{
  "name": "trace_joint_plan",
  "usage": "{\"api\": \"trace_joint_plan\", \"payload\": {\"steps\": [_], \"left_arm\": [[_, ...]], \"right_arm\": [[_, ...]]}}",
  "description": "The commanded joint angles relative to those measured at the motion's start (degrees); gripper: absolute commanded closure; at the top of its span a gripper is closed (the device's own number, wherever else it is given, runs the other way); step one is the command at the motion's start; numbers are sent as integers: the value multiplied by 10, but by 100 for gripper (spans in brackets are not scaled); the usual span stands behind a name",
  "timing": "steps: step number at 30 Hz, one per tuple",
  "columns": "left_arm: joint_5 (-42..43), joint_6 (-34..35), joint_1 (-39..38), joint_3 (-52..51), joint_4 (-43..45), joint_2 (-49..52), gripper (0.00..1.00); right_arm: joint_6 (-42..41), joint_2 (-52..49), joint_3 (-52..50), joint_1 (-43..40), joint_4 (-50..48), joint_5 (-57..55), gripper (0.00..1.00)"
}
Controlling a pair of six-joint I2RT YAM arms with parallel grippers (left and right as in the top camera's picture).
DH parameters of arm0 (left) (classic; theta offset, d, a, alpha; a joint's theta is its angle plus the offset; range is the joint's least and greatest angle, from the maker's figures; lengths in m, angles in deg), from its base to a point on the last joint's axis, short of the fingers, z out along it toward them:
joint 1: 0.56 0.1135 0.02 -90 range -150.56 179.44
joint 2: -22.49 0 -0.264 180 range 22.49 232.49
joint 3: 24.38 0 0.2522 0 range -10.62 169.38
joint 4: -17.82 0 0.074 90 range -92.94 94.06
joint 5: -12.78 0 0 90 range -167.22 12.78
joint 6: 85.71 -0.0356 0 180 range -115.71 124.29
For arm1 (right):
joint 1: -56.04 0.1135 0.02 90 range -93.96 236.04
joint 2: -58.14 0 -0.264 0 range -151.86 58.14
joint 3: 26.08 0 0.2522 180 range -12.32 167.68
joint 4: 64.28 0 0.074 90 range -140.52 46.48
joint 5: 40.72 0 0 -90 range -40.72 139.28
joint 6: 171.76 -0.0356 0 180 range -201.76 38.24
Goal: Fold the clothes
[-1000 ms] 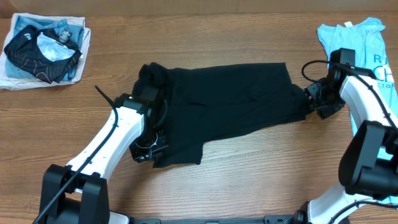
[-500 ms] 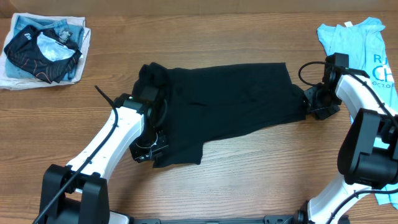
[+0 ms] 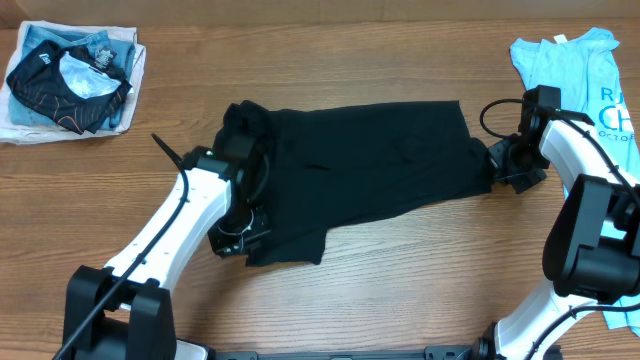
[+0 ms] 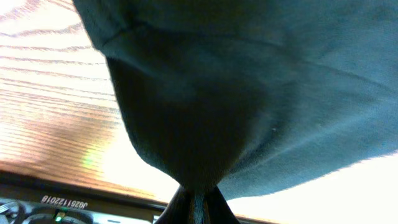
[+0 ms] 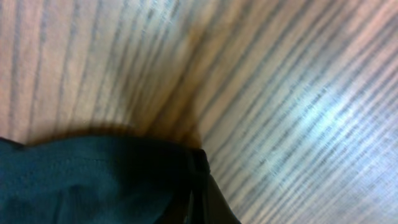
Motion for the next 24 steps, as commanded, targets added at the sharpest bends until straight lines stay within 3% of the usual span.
{"api": "trace_joint_plan", "payload": {"steps": [1, 15, 24], "left_arm": [[-14, -28, 3, 73, -28, -36, 96], [-49, -28, 2, 401, -245, -151, 96], [-33, -27, -8, 524, -250, -216, 96]], "right_arm": [[-5, 52, 23, -2, 20, -5, 96], [33, 289, 206, -2, 211, -5, 96], [50, 397, 334, -2, 299, -5, 96]]}}
